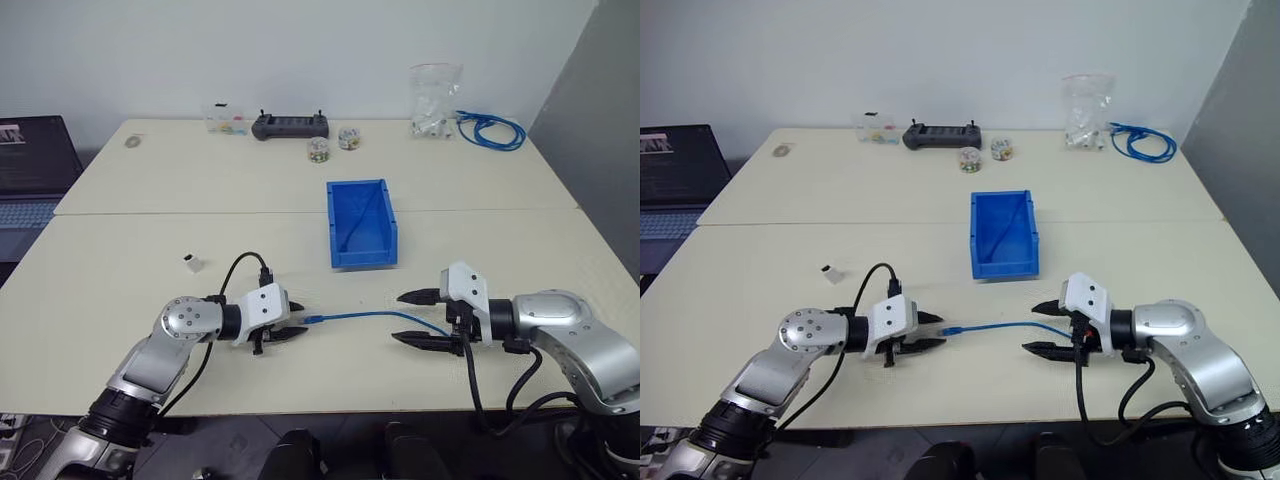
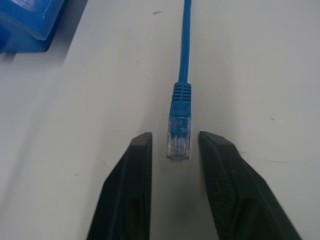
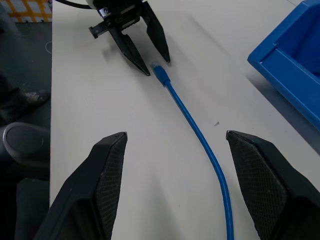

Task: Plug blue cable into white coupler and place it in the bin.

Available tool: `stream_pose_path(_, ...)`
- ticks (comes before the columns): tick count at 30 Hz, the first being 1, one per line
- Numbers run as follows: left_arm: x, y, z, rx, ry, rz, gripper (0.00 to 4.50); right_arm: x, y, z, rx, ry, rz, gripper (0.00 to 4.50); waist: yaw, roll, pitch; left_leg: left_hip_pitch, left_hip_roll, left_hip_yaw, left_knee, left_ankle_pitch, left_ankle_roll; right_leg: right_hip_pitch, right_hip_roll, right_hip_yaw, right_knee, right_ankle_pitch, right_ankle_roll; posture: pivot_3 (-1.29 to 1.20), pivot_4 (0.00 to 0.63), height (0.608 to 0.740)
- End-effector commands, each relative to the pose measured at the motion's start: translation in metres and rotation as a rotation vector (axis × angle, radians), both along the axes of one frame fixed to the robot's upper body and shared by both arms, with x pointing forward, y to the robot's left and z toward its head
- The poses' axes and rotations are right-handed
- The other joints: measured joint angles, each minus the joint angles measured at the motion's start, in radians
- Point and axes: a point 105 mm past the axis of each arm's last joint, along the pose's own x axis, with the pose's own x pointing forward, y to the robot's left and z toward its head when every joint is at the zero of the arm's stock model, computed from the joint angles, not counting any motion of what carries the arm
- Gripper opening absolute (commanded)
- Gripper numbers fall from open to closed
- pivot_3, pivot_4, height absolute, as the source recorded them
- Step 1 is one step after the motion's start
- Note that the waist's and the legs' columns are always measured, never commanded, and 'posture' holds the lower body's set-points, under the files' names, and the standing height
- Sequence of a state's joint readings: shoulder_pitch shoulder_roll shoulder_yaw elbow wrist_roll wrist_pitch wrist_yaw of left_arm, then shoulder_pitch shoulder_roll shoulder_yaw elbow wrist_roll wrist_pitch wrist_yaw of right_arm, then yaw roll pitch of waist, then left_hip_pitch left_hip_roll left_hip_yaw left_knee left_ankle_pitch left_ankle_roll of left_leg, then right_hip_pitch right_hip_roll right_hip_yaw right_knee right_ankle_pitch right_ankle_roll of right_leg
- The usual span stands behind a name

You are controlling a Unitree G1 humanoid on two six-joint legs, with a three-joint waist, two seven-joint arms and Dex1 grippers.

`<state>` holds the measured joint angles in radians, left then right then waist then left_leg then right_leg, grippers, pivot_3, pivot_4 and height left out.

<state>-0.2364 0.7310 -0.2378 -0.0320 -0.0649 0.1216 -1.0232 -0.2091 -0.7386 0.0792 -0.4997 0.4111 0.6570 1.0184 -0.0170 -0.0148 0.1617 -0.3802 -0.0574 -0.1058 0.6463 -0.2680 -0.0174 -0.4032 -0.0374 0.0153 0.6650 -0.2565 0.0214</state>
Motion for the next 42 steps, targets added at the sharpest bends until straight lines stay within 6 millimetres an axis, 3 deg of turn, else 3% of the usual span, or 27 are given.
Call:
stream_pose_path(1,-0.002,0.02,-0.02,0.087,0.066,0.074,0.65,-0.006,-0.003,0.016,0.03,-0.032,-0.011,3.36,0.0,0.0,0.0,0.0,0.0,0.0,0.0,0.0,0.0,0.0,0.0,0.0,0.0,0.0,0.0,0.0,0.15,0.74)
stream_pose_path(3,-0.001,0.02,-0.017,0.069,0.068,0.089,0.29,-0.009,-0.004,0.017,0.044,-0.015,-0.019,3.36,0.0,0.0,-0.001,0.0,0.0,0.0,0.0,0.0,0.0,0.0,0.0,0.0,0.0,0.0,0.0,0.0,0.15,0.74)
stream_pose_path(9,0.0,0.013,-0.003,0.01,0.066,0.082,0.24,-0.017,-0.005,0.013,0.072,0.029,-0.056,3.36,-0.003,0.0,-0.001,0.0,0.0,-0.001,0.0,0.0,0.0,0.0,0.0,0.0,0.0,-0.002,0.003,0.0,0.15,0.74)
stream_pose_path(20,-0.001,-0.04,0.076,-0.346,0.098,-0.067,0.24,-0.039,0.004,0.022,0.313,0.106,-0.053,3.36,-0.004,-0.002,0.001,-0.002,-0.001,-0.001,0.001,0.0,0.0,0.0,0.0,0.0,0.0,-0.001,0.003,0.0,0.15,0.74)
stream_pose_path(25,-0.002,-0.054,0.103,-0.511,0.185,-0.079,0.24,-0.034,0.005,0.018,0.358,0.112,-0.099,3.36,-0.008,-0.002,0.001,-0.002,0.0,-0.001,0.001,0.0,0.0,0.0,0.0,0.0,0.0,-0.002,0.004,0.0,0.15,0.74)
stream_pose_path(32,-0.008,-0.063,0.117,-0.669,0.373,-0.098,0.24,-0.01,0.019,0.038,0.506,0.116,-0.145,3.36,-0.014,-0.002,0.001,-0.001,0.0,-0.001,0.001,0.0,0.0,0.0,0.001,0.0,0.001,-0.002,0.003,0.0,0.15,0.74)
stream_pose_path(42,-0.012,-0.069,0.129,-0.709,0.439,-0.108,0.24,0.005,0.05,0.056,0.652,0.171,-0.097,3.36,-0.012,-0.002,0.001,-0.002,0.0,-0.001,0.001,0.001,-0.001,-0.001,0.001,0.001,0.0,0.0,0.0,0.0,0.15,0.74)
